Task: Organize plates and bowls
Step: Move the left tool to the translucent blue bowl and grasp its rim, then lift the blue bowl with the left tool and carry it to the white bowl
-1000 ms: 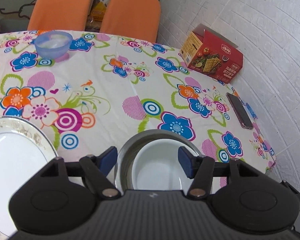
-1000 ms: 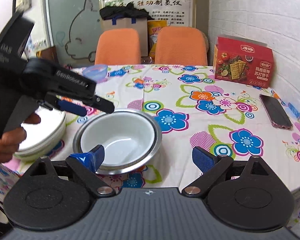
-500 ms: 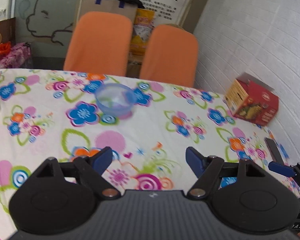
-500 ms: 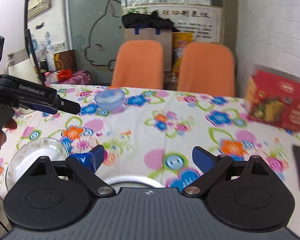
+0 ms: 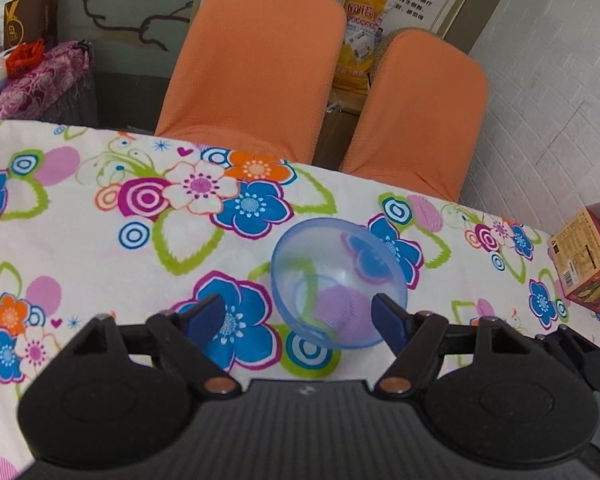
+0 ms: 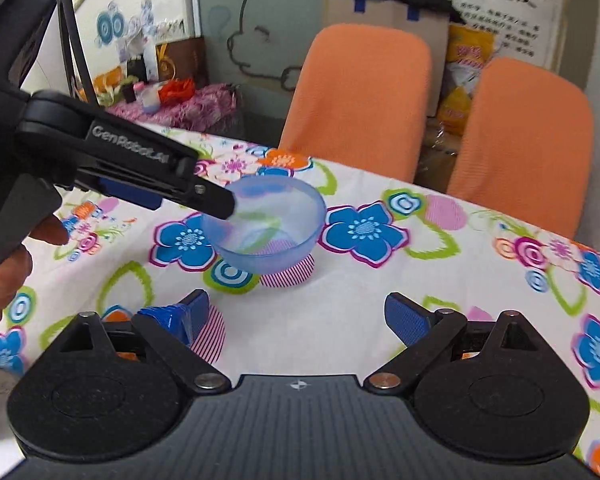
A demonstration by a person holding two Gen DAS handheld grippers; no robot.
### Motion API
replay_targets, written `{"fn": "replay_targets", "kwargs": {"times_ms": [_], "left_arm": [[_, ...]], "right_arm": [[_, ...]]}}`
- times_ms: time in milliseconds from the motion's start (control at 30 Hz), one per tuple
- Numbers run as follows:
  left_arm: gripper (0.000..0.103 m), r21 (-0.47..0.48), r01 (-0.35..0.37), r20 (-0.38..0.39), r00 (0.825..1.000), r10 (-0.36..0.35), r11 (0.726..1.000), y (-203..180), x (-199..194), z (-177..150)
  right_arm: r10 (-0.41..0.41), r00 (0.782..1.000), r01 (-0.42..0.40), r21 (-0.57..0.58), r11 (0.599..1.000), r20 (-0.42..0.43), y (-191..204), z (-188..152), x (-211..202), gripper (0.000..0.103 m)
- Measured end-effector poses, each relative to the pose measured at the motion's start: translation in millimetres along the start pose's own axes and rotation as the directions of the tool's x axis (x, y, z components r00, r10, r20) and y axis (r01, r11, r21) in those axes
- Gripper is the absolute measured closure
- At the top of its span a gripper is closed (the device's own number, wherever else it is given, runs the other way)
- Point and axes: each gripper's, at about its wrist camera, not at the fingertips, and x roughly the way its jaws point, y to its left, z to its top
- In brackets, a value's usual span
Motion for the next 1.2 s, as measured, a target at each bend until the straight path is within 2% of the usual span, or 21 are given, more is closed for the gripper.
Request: {"fn": "replay_targets", "kwargs": {"times_ms": [233,467,567,633,667,733,967,1200], "left_arm": [[0.029,0.019,-0.031,-0.063,0.998,0.032,0.999,7,46,13],[0.031,0.043,-0.067,-0.057,0.996,0.069,0.997,7,56,15],[0.038,0.077,-0.082,-0.052,0.995,0.086,0.994,2,57,12],[0.057,0.108,-0.069,-0.053,0.996,0.075,0.992,-2,56,10],[0.059,0.116,-0.045,-0.061,0.997,0.052,0.992,-3,55,9],[0.060,0.105,0.018,-0.086,0.996,-0.009,0.994,-2,53,9],[0.060,0.107,0.041,-0.112,0.993,-0.029,0.993,-2,45,3],[0.060,0.132,0.047,-0.052,0.998,-0.040,0.990,-23,3,-6]], "right_arm": [[-0.001,0.999,-0.002,-0.060,0.998,-0.044,2,12,55,0.021],[0.010,0.999,-0.018,-0.155,0.988,-0.051,21,20,57,0.021],[0.035,0.997,-0.044,-0.140,0.989,-0.065,27,22,58,0.021],[0.055,0.996,-0.063,-0.124,0.990,-0.063,32,22,58,0.022],[0.063,0.996,-0.070,-0.115,0.991,-0.060,34,21,59,0.023],[0.092,0.994,-0.098,-0.094,0.991,-0.064,38,20,58,0.019],[0.072,0.996,-0.078,-0.107,0.991,-0.060,50,21,42,0.020],[0.050,0.999,-0.052,-0.125,0.991,-0.019,60,18,3,0.019]]}}
